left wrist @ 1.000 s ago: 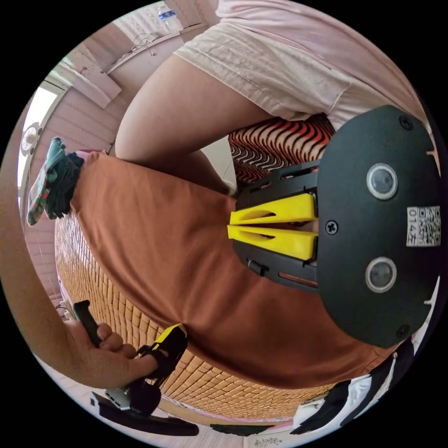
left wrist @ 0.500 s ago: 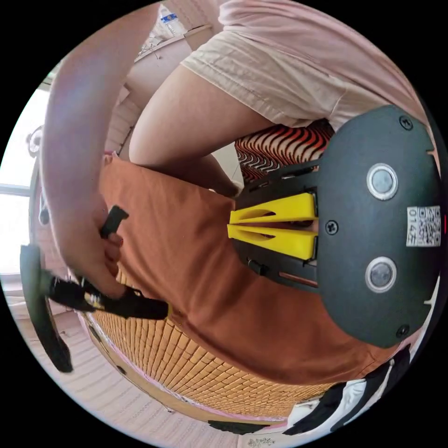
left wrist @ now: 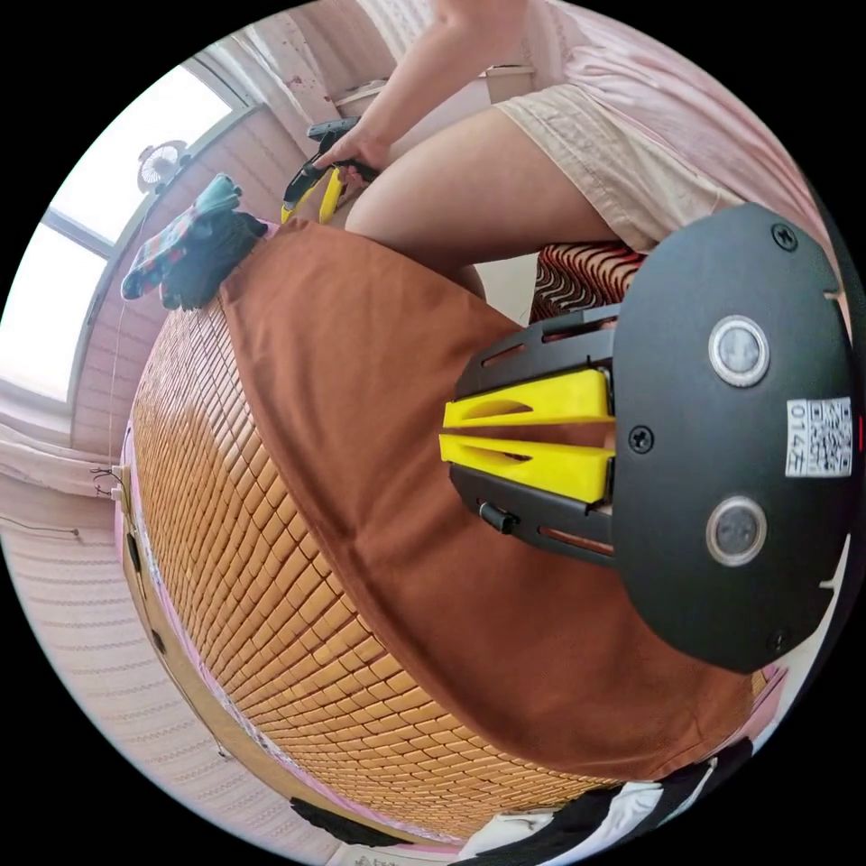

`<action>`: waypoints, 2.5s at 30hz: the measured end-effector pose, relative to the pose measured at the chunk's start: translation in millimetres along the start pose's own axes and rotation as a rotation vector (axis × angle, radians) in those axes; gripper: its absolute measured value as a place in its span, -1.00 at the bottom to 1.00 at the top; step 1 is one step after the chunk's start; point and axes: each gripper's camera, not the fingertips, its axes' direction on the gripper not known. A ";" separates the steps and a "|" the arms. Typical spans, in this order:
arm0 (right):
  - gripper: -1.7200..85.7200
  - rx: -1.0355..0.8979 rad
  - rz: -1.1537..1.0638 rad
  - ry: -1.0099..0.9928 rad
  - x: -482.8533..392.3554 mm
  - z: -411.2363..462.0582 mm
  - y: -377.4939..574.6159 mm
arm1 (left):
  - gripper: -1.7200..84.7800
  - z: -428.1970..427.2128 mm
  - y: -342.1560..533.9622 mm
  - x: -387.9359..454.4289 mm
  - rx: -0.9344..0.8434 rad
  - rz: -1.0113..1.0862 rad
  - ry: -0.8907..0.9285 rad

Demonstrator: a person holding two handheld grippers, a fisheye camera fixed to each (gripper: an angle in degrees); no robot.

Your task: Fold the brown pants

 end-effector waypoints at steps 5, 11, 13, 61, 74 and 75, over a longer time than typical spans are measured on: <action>-0.90 -0.046 -0.054 -0.014 -3.2 -23.2 -7.0 | -0.98 10.9 -1.5 -20.0 -0.033 -0.040 0.028; -0.92 0.004 -0.278 -0.245 -66.0 -59.3 -15.5 | -0.98 10.7 -4.9 -37.8 -0.006 -0.114 0.062; -0.92 0.016 -0.407 -0.313 -110.0 -67.3 -18.9 | -0.98 12.3 -11.2 -37.7 0.016 -0.116 0.061; -0.70 -0.844 -1.597 0.230 -221.7 198.6 500.9 | -0.76 -49.7 41.4 -172.7 0.113 -0.478 0.162; -0.90 -0.888 -1.157 -0.226 -211.2 173.3 355.7 | -0.92 -122.1 27.5 -109.0 0.224 -0.207 0.121; -0.91 -0.887 -1.137 -0.311 -219.4 162.8 340.0 | -0.92 -129.3 27.2 -105.8 0.241 -0.192 0.118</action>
